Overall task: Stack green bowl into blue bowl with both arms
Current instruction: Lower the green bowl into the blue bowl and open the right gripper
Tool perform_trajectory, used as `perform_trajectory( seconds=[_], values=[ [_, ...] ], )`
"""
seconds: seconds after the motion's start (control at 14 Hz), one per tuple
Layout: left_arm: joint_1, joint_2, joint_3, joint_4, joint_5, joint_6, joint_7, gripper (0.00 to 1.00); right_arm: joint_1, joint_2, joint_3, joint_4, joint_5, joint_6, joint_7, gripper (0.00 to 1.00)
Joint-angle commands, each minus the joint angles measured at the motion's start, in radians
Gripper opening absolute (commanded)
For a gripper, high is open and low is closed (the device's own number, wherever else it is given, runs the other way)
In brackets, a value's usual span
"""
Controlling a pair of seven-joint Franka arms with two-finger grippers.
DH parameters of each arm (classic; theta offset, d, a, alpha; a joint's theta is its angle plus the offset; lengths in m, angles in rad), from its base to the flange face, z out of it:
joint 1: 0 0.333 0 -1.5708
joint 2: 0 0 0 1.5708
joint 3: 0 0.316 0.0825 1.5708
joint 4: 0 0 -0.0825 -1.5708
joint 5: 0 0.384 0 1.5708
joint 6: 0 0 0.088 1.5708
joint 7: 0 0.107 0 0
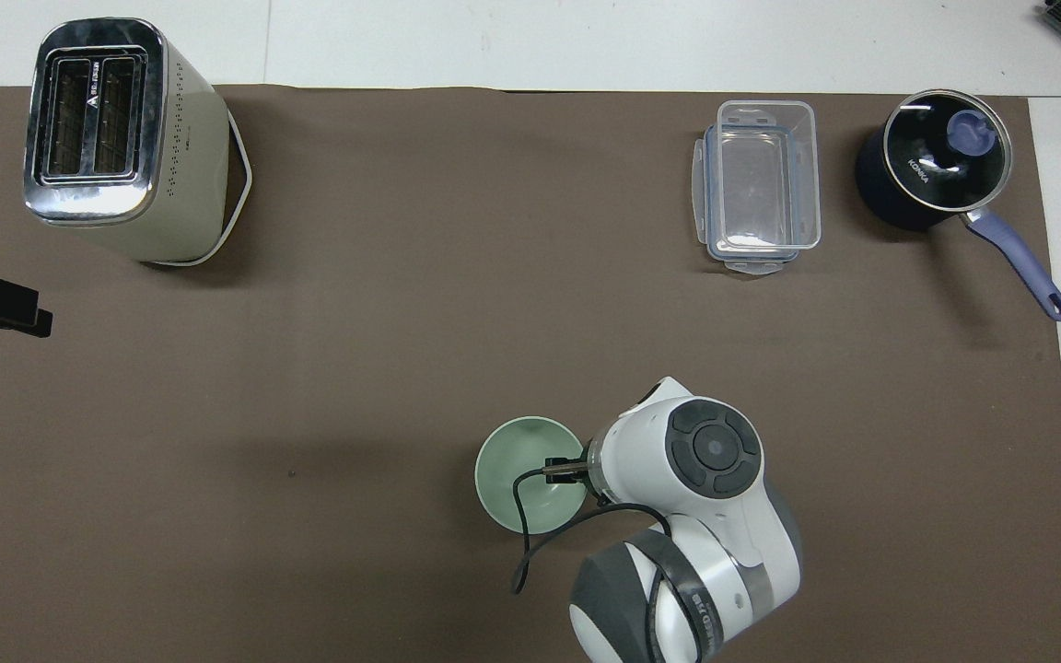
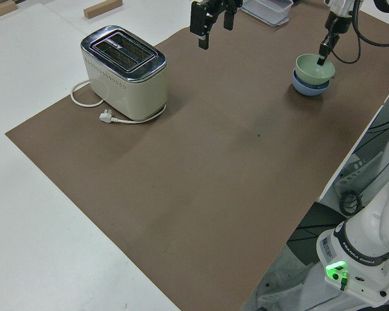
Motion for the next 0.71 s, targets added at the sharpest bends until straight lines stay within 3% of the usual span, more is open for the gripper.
perform_trajectory(
  seconds=[0.0, 0.43, 0.5, 0.64],
  values=[
    [0.006, -0.007, -0.005, 0.008, 0.017, -0.023, 0.002, 1.00, -0.011, 0.000, 0.004, -0.019, 0.038, 0.035, -0.044, 0.00],
    [0.006, -0.007, -0.005, 0.008, 0.017, -0.021, 0.002, 1.00, -0.009, 0.001, 0.004, -0.024, 0.038, 0.046, -0.044, 0.00],
    [0.004, -0.007, -0.005, 0.008, 0.017, -0.021, 0.002, 1.00, -0.009, 0.001, 0.004, -0.024, 0.039, 0.046, -0.043, 0.05],
    [0.006, -0.007, -0.005, 0.008, 0.017, -0.021, 0.002, 1.00, -0.009, 0.001, 0.006, -0.024, 0.041, 0.046, -0.041, 0.27]
  ],
)
